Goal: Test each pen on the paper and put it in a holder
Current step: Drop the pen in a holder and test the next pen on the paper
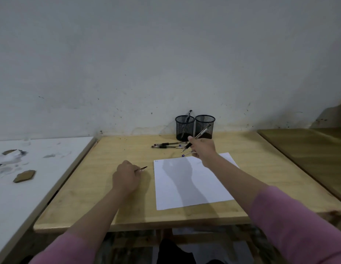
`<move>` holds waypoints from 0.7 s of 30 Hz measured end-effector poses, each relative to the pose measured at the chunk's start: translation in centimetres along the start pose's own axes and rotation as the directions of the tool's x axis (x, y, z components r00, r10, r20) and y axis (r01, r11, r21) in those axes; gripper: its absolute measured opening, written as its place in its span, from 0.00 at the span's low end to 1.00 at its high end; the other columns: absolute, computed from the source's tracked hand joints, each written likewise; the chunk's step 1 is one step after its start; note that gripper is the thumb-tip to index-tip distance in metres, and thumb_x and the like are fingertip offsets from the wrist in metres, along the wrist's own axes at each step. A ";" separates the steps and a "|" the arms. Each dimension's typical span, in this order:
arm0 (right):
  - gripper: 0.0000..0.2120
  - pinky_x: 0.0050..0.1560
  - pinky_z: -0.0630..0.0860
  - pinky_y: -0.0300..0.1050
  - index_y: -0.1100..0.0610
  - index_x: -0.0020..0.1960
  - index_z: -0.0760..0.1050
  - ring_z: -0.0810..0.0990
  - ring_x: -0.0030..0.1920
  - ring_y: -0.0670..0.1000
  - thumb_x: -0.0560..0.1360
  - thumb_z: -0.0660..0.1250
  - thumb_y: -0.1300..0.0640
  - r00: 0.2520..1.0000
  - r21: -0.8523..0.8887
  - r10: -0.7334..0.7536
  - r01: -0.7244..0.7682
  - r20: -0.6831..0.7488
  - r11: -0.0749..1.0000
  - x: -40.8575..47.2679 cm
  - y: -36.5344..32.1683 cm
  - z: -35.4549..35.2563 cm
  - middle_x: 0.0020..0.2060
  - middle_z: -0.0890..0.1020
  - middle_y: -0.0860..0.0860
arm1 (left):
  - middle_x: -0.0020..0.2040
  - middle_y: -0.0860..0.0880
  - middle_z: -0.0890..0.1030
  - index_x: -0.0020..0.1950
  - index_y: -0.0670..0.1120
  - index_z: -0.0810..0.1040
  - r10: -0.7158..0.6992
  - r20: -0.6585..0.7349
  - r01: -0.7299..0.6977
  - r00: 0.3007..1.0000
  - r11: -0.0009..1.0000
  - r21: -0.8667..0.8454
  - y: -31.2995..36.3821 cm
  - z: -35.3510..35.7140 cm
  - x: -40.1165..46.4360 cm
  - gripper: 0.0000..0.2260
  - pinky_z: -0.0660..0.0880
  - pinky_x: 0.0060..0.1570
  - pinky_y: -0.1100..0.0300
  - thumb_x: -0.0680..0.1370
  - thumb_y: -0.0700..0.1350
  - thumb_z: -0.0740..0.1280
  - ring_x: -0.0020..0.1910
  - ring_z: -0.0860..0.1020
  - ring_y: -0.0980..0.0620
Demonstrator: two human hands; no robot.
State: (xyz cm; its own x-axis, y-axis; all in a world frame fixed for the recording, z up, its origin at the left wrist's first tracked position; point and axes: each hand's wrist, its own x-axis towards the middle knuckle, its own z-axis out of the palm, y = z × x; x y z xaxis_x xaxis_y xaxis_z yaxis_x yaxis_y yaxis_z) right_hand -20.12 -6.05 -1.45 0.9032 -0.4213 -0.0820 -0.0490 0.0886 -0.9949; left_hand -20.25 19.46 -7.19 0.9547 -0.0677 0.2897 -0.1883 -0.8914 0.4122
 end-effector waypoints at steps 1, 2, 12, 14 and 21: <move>0.15 0.33 0.72 0.42 0.56 0.33 0.68 0.70 0.29 0.48 0.73 0.70 0.55 1.000 -0.013 -0.014 0.015 0.020 1.000 -0.2 0.1 0.3 0.28 0.73 0.52 | 0.48 0.45 0.77 0.50 0.47 0.83 0.001 -0.021 -0.001 1.000 1.000 0.009 0.1 0.2 -0.1 0.10 0.74 0.45 0.51 0.77 0.47 0.63 0.51 0.75 0.43; 0.16 0.33 0.73 0.42 0.56 0.33 0.67 0.70 0.30 0.49 0.74 0.70 0.55 0.999 -0.032 -0.033 0.034 0.031 0.999 -0.4 0.3 0.6 0.28 0.73 0.52 | 0.49 0.45 0.76 0.52 0.47 0.83 0.003 -0.053 -0.002 0.999 1.000 0.013 0.2 0.2 -0.2 0.10 0.74 0.46 0.50 0.77 0.46 0.64 0.52 0.74 0.43; 0.10 0.35 0.78 0.46 0.59 0.43 0.72 0.79 0.28 0.48 0.76 0.68 0.52 0.990 -0.113 -0.075 0.089 0.123 0.990 0.9 4.9 3.8 0.33 0.78 0.54 | 0.58 0.43 0.75 0.64 0.41 0.74 0.202 0.005 -0.200 0.979 0.970 -0.138 1.3 3.9 -0.7 0.23 0.72 0.51 0.57 0.72 0.50 0.58 0.55 0.74 0.45; 0.10 0.35 0.80 0.47 0.60 0.44 0.71 0.81 0.26 0.47 0.76 0.67 0.53 0.989 -0.082 -0.089 0.099 0.121 0.992 0.6 5.2 4.2 0.35 0.80 0.56 | 0.65 0.44 0.71 0.68 0.42 0.69 0.291 0.109 -0.273 0.951 0.950 -0.151 2.7 4.0 -1.2 0.26 0.68 0.59 0.58 0.73 0.52 0.57 0.64 0.70 0.47; 0.08 0.41 0.80 0.52 0.55 0.39 0.70 0.84 0.32 0.51 0.76 0.67 0.59 0.975 -0.048 -0.193 0.199 0.112 0.979 0.5 5.4 5.2 0.35 0.81 0.56 | 0.76 0.47 0.59 0.72 0.41 0.62 0.300 0.266 -0.299 0.916 0.953 -0.043 2.8 4.4 -1.5 0.34 0.56 0.72 0.57 0.73 0.61 0.52 0.74 0.57 0.51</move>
State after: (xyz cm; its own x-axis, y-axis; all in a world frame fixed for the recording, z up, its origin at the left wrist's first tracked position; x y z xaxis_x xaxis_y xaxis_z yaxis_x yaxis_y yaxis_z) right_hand -17.74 -1.07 -6.60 0.9378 -0.3264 0.1186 0.1115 -0.0404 -0.9929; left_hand -21.17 15.12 -10.31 0.8795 -0.4482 0.1597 -0.4752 -0.8102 0.3432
